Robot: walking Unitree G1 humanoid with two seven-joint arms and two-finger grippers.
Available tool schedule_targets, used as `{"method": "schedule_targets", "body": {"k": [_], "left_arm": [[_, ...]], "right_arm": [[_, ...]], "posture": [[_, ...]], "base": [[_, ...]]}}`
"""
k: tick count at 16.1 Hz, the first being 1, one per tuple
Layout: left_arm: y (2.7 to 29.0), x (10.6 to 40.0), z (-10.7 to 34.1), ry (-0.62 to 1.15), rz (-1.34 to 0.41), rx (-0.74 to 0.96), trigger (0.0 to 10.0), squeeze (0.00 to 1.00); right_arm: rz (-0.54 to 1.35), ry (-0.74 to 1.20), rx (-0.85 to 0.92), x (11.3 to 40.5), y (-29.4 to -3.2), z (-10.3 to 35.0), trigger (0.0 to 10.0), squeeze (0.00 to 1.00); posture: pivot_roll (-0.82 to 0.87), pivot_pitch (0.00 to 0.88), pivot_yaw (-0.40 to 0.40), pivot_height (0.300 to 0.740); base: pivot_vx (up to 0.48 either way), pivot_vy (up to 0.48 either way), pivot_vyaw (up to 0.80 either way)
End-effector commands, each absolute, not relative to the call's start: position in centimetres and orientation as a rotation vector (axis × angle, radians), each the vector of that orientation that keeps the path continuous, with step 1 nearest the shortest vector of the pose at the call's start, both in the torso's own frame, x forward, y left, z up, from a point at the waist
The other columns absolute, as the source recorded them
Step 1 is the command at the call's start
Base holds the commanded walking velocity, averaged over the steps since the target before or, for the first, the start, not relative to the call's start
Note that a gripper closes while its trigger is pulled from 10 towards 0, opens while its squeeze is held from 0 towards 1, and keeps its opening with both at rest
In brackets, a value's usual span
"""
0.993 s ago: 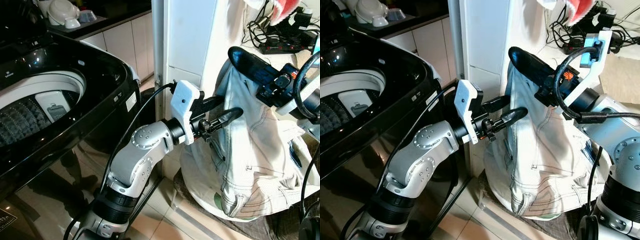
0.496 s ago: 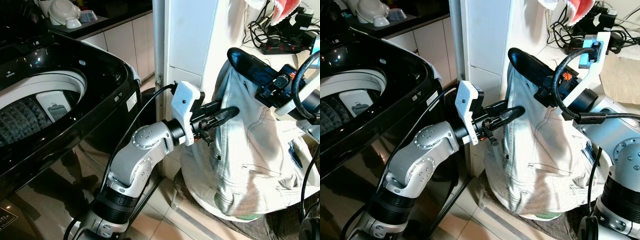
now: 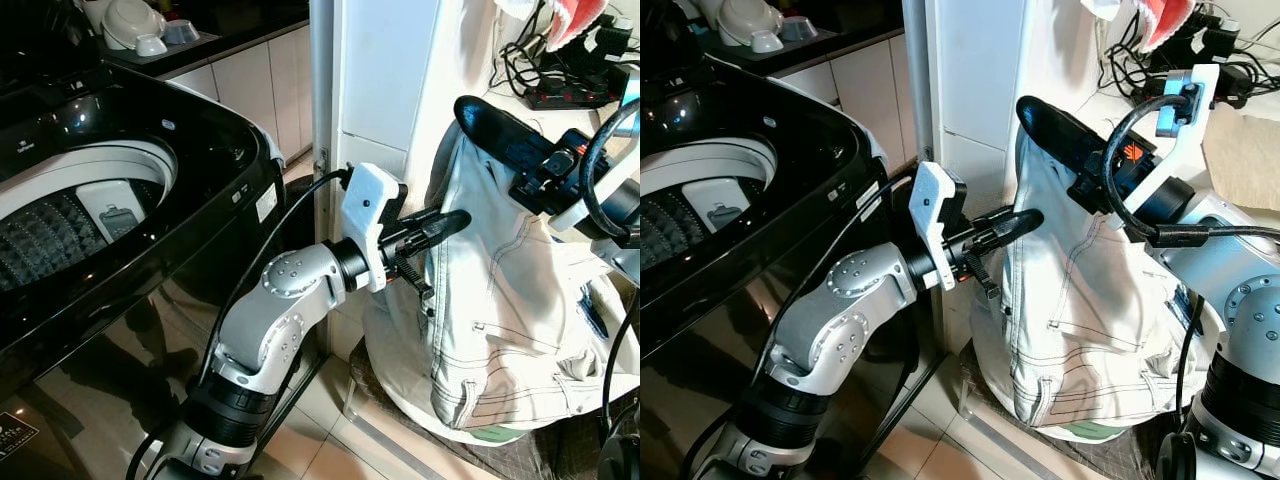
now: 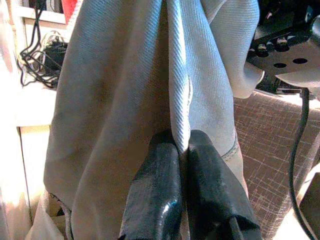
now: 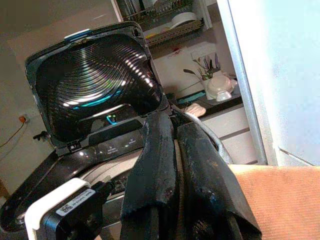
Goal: Clothes washing
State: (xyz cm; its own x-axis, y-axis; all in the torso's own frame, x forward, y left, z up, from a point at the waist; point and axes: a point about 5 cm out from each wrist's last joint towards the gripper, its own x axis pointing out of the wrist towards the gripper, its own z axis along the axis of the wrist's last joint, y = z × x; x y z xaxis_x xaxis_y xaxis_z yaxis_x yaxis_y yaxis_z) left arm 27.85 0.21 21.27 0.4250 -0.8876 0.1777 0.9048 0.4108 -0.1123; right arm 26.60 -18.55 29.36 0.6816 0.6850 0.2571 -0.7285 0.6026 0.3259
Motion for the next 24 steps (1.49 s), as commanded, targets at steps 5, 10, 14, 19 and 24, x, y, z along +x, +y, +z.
{"method": "schedule_targets", "body": {"k": [5, 10, 14, 19, 24], "left_arm": [[1.6, 29.3, 22.2, -0.126, -1.026, -0.231, 0.0, 0.0], [7.4, 33.3, 26.0, -0.267, -0.767, -0.106, 0.0, 0.0], [20.4, 35.7, 40.7, -0.639, -0.156, 0.489, 0.0, 0.0], [26.4, 33.8, 47.7, -0.639, 0.243, 1.065, 0.0, 0.0], [28.7, 37.9, 39.0, -0.2, 0.155, 1.14, 0.0, 0.0]], "right_arm": [[0.805, -0.133, 0.397, 26.6, -18.5, 29.8, 10.0, 0.13], [0.714, -0.124, 0.343, 26.7, -19.6, 29.6, 10.0, 0.67], [0.643, -0.043, 0.186, 26.2, -20.8, 27.9, 10.0, 0.0], [0.644, -0.023, 0.151, 26.2, -20.2, 26.9, 10.0, 0.0], [0.655, 0.031, 0.097, 26.3, -19.3, 25.9, 10.0, 0.0]], "posture": [[-0.11, 0.0, 0.035, 0.74], [-0.1, 0.0, 0.043, 0.74], [-0.09, 0.0, 0.051, 0.74], [-0.08, 0.0, 0.06, 0.74], [-0.09, 0.0, 0.063, 0.74]], "base": [[0.0, 0.0, 0.0], [0.0, 0.0, 0.0], [0.0, 0.0, 0.0], [0.0, 0.0, 0.0], [0.0, 0.0, 0.0]]}}
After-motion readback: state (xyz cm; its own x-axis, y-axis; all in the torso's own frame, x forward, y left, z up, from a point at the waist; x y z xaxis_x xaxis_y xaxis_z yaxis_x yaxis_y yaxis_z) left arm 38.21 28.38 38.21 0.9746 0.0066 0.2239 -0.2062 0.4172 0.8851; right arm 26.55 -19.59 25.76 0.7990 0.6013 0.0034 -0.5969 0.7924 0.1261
